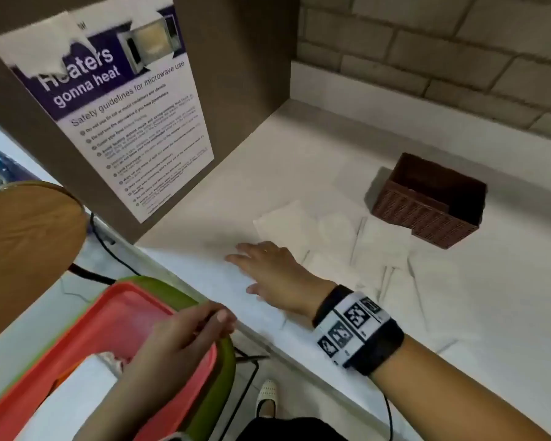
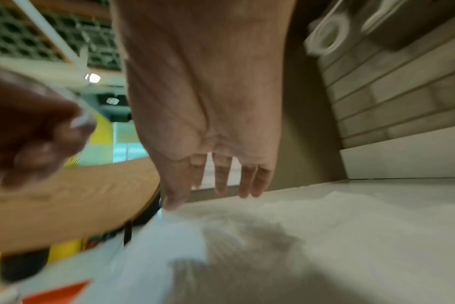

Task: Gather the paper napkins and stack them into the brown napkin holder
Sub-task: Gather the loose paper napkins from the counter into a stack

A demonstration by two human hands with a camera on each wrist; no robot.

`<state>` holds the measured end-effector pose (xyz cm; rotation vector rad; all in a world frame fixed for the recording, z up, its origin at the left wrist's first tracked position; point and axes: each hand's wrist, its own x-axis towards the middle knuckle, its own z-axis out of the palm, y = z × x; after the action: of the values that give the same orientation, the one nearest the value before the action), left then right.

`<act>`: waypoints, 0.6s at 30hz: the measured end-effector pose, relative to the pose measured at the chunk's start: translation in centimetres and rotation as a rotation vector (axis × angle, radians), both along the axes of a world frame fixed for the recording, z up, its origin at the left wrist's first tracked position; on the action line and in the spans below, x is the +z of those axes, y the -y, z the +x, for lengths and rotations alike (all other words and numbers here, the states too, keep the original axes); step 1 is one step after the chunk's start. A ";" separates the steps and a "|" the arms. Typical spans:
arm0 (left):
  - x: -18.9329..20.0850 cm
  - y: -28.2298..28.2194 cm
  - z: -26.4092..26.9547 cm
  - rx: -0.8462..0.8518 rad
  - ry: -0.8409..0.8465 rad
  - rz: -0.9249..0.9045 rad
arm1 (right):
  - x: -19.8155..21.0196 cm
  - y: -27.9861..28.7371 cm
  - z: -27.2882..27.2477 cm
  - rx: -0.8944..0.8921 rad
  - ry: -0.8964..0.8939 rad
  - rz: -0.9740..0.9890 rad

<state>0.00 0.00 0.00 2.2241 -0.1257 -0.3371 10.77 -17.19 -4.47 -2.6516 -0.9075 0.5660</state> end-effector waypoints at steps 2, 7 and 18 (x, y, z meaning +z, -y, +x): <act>-0.5 -0.4 1.3 0.120 0.024 -0.032 | -0.9 -2.0 1.6 0.099 0.036 -0.107; -2.0 -1.9 2.9 0.265 0.074 -0.085 | -1.2 -3.8 3.8 0.163 0.073 -0.203; -2.6 -1.3 6.4 0.150 -0.085 -0.302 | 3.8 0.5 -0.8 -0.509 -0.249 0.612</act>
<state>6.42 1.34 -2.61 1.9054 0.0340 -0.3077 9.99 -17.70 -0.69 -2.0709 -0.2469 0.3939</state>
